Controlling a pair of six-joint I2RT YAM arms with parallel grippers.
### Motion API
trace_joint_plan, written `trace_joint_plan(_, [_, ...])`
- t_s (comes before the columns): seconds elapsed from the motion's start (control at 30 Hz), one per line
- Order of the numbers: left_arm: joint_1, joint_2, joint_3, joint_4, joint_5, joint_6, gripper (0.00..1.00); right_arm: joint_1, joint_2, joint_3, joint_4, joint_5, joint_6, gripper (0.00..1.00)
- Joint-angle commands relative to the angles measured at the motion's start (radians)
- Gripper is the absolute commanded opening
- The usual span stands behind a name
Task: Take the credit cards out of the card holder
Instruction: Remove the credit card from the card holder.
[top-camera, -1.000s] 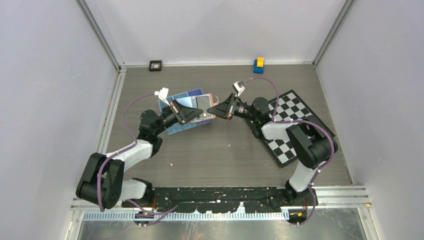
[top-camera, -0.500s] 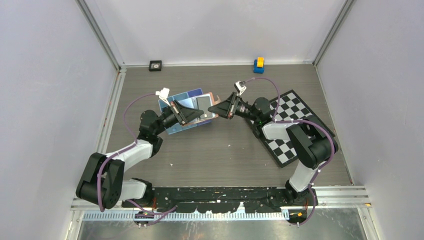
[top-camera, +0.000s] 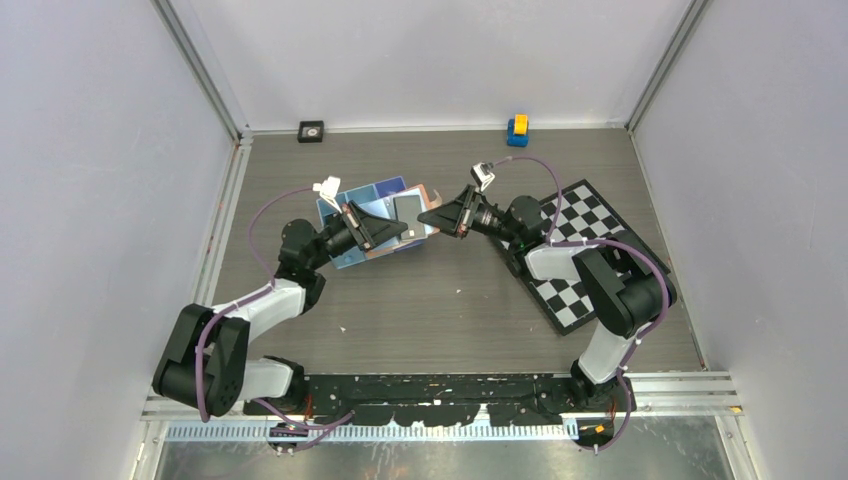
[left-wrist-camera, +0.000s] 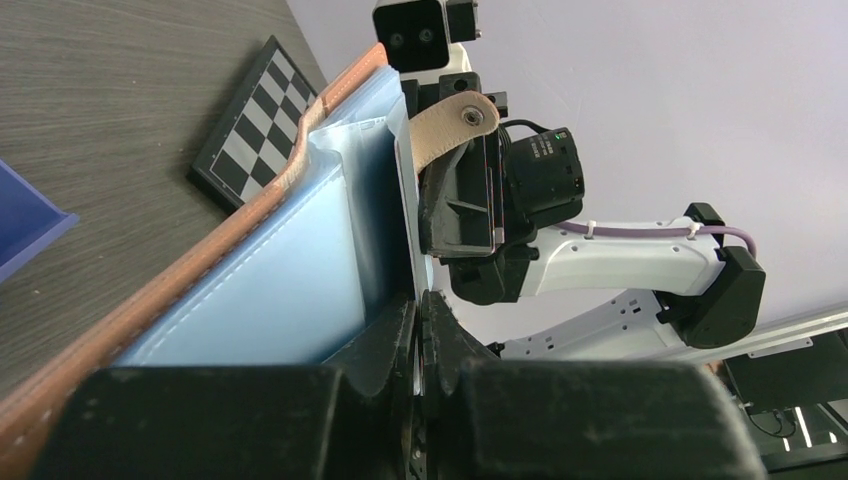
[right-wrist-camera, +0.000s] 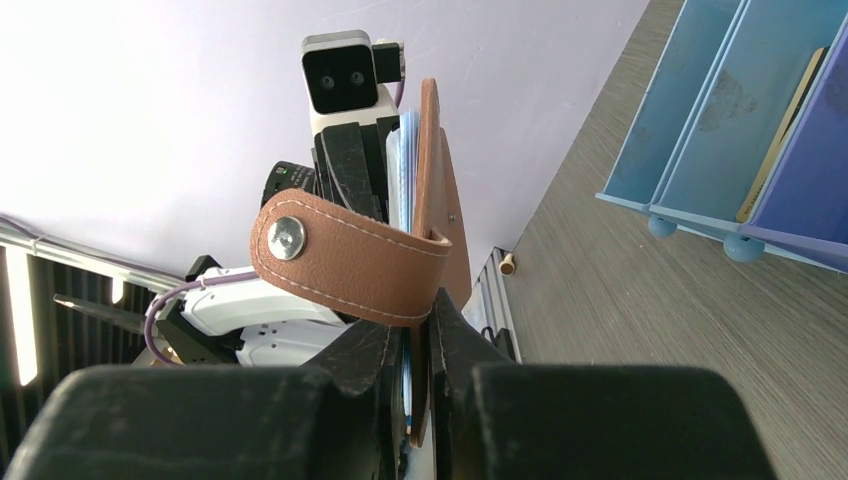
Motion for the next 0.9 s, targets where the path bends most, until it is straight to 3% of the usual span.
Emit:
trace_joint_plan(0.0, [0.008, -0.005, 0.011, 0.018, 0.034, -0.008, 0.08, -0.016, -0.002, -0.006, 0.087, 0.03, 0.017, 0.13])
trace_joint_plan(0.37, [0.021, -0.003, -0.001, 0.058, 0.031, -0.034, 0.15, -0.021, 0.004, -0.009, 0.097, 0.035, 0.029, 0.09])
trace_joint_plan(0.57, [0.023, 0.009, -0.003, 0.08, 0.033, -0.048, 0.07, -0.022, 0.007, -0.009, 0.111, 0.031, 0.038, 0.08])
trace_joint_plan(0.7, [0.03, 0.014, -0.009, 0.106, 0.031, -0.062, 0.0, -0.023, 0.007, -0.012, 0.113, 0.033, 0.039, 0.15])
trace_joint_plan(0.87, [0.037, 0.012, -0.013, 0.091, 0.027, -0.061, 0.0, -0.029, 0.006, -0.017, 0.115, 0.037, 0.038, 0.22])
